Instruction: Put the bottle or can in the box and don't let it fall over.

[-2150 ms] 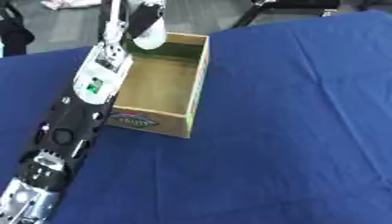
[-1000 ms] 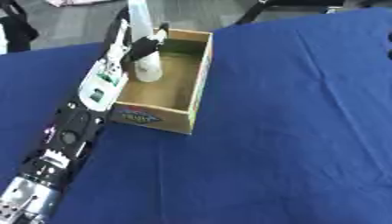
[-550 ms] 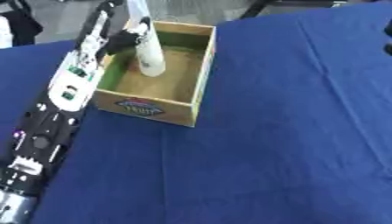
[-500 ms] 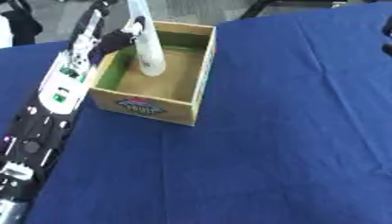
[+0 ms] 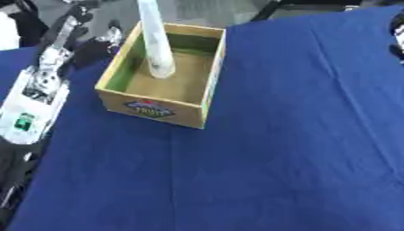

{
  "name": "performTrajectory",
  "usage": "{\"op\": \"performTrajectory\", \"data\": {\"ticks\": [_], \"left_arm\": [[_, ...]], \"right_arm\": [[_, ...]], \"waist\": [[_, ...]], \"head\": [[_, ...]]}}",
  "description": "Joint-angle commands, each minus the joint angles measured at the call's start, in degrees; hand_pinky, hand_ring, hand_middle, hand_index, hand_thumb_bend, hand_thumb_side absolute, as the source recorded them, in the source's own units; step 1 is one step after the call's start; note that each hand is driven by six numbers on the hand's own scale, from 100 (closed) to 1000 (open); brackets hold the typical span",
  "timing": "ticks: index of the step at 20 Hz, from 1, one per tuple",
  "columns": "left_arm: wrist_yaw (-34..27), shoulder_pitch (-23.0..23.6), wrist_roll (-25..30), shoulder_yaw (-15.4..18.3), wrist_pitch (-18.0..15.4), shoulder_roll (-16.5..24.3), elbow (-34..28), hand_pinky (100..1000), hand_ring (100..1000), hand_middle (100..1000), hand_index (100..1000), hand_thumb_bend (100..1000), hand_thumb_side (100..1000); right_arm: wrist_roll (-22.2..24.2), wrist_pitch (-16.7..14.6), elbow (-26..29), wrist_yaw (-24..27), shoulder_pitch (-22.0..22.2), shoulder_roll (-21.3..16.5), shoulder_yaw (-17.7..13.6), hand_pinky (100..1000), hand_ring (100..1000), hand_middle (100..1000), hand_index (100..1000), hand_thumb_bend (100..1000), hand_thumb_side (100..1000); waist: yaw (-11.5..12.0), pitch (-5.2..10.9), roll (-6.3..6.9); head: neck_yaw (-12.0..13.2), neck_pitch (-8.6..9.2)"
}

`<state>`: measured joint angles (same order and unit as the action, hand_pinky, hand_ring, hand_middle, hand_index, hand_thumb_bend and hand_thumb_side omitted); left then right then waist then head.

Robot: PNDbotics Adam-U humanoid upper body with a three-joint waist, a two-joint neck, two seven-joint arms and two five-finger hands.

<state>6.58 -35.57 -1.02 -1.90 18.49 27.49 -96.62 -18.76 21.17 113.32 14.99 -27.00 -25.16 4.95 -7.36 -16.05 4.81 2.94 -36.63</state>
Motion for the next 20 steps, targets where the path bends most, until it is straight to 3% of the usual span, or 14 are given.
{"op": "performTrajectory", "data": {"ticks": [1, 6, 9, 11, 20], "left_arm": [[-5.0, 2.8, -2.5, 2.5, -0.4, 2.5, -8.9, 1000, 1000, 1000, 929, 100, 581], [-11.9, 10.0, -4.4, 4.8, -3.5, 2.5, -17.0, 1000, 1000, 1000, 906, 100, 619], [-15.6, 12.5, -2.0, 5.7, -8.5, 1.2, -17.9, 1000, 1000, 1000, 886, 100, 618], [-17.3, 13.1, -1.1, 6.2, -9.8, 1.1, -17.9, 1000, 1000, 1000, 886, 100, 618], [-16.9, 18.1, -5.2, 10.0, -15.1, -4.1, -18.0, 1000, 1000, 1000, 869, 100, 610]], "right_arm": [[-0.6, 0.0, 1.3, 0.2, 0.0, -1.8, -0.8, 1000, 983, 1000, 1000, 100, 472], [-1.2, 0.0, 1.3, 0.1, 1.0, -2.3, -1.3, 1000, 983, 1000, 1000, 100, 475], [-1.3, 0.1, 1.3, 0.1, 1.2, -2.4, -1.3, 1000, 983, 1000, 1000, 100, 476], [-1.3, 0.0, 1.3, 0.2, 1.3, -2.4, -1.3, 1000, 983, 1000, 1000, 100, 476], [-1.2, -0.5, 1.3, -0.4, 2.2, -2.6, -1.4, 1000, 985, 1000, 1000, 100, 479]], "waist": [[0.4, 1.56, -0.32], [1.1, 2.08, -0.11], [1.0, 2.30, 0.05], [1.0, 2.34, 0.07], [1.3, 2.32, 0.21]], "head": [[-0.7, -0.34], [-1.4, -0.93], [-1.5, -1.23], [-1.5, -1.28], [0.8, -1.91]]}}
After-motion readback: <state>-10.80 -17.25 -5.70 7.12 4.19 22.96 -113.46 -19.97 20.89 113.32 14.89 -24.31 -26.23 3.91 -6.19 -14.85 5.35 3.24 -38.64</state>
